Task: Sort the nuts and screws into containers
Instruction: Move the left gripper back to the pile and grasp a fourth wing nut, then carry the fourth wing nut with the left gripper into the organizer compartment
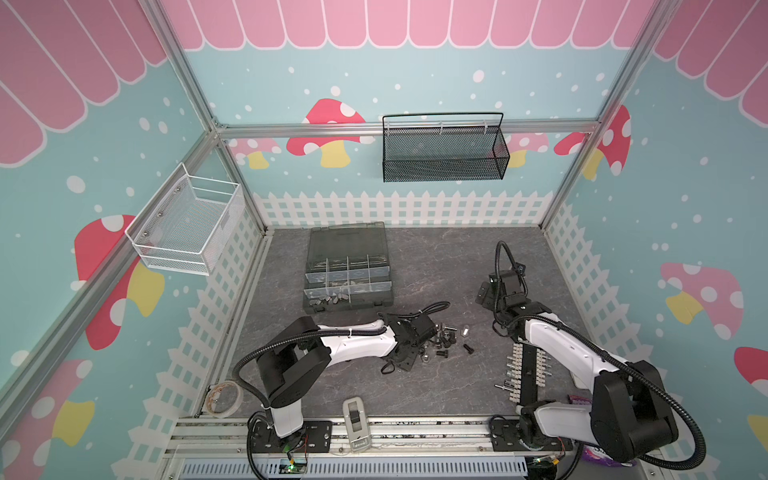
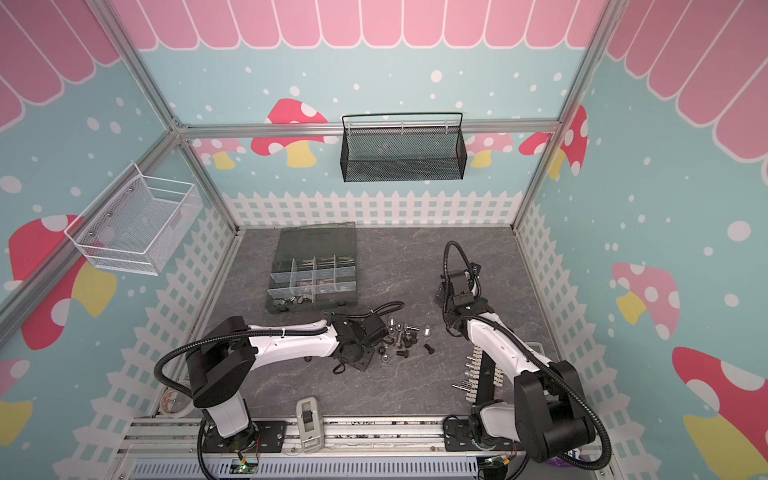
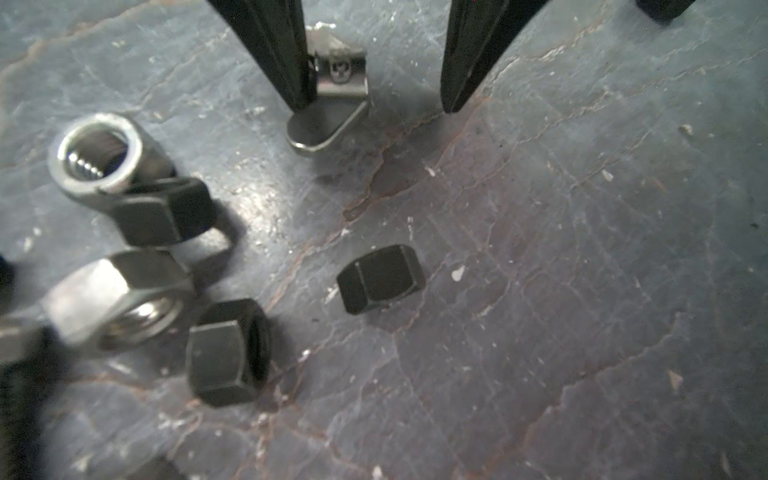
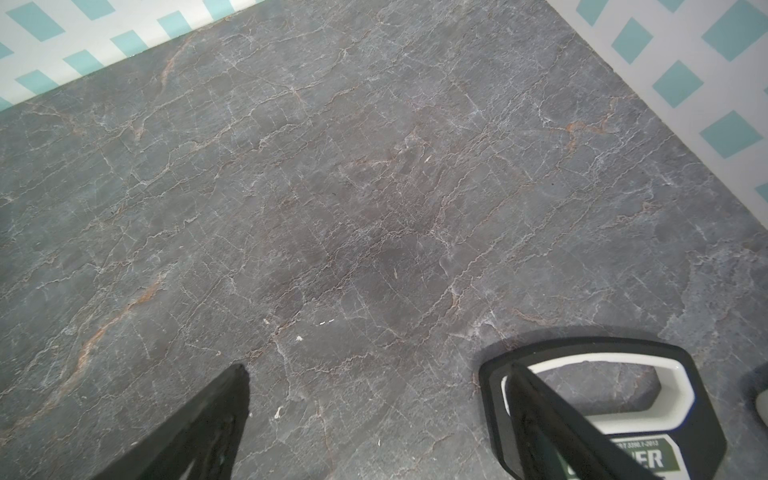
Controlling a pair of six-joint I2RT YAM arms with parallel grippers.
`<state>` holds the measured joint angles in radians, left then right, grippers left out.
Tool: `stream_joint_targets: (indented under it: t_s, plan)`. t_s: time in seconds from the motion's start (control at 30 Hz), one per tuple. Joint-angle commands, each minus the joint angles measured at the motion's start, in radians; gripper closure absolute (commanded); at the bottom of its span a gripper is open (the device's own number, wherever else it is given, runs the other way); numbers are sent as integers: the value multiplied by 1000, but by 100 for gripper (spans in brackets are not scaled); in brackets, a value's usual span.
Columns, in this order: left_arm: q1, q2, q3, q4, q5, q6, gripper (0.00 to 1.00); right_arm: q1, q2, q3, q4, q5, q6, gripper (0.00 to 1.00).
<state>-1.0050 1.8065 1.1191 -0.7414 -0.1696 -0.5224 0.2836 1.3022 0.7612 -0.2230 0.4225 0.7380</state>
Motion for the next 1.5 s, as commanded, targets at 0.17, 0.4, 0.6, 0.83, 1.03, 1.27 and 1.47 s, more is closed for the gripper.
stream_joint_targets:
  t_s: [0.17, 0.4, 0.6, 0.83, 1.03, 1.27, 1.47]
  plan:
    - [-3, 20, 9, -17, -42, -4, 53, 8, 3, -8, -3, 10, 27, 3]
    - [-2, 60, 30, -3, -48, 4, 59, 8, -4, -12, -3, 14, 24, 3]
    - [-2, 73, 27, 10, -28, 5, 66, 8, -5, -14, -5, 16, 24, 3]
    - [-3, 70, 21, 10, -8, 2, 77, 9, 5, -8, -3, 11, 27, 3]
    - [1, 56, 17, 14, -11, -4, 85, 8, 10, -2, -4, 9, 24, 3]
    - [36, 7, -1, 35, -19, -20, 88, 8, 6, 3, -3, 11, 23, 3]
    - [115, -69, -25, 53, -49, -15, 90, 8, 10, 5, -3, 9, 22, 3]
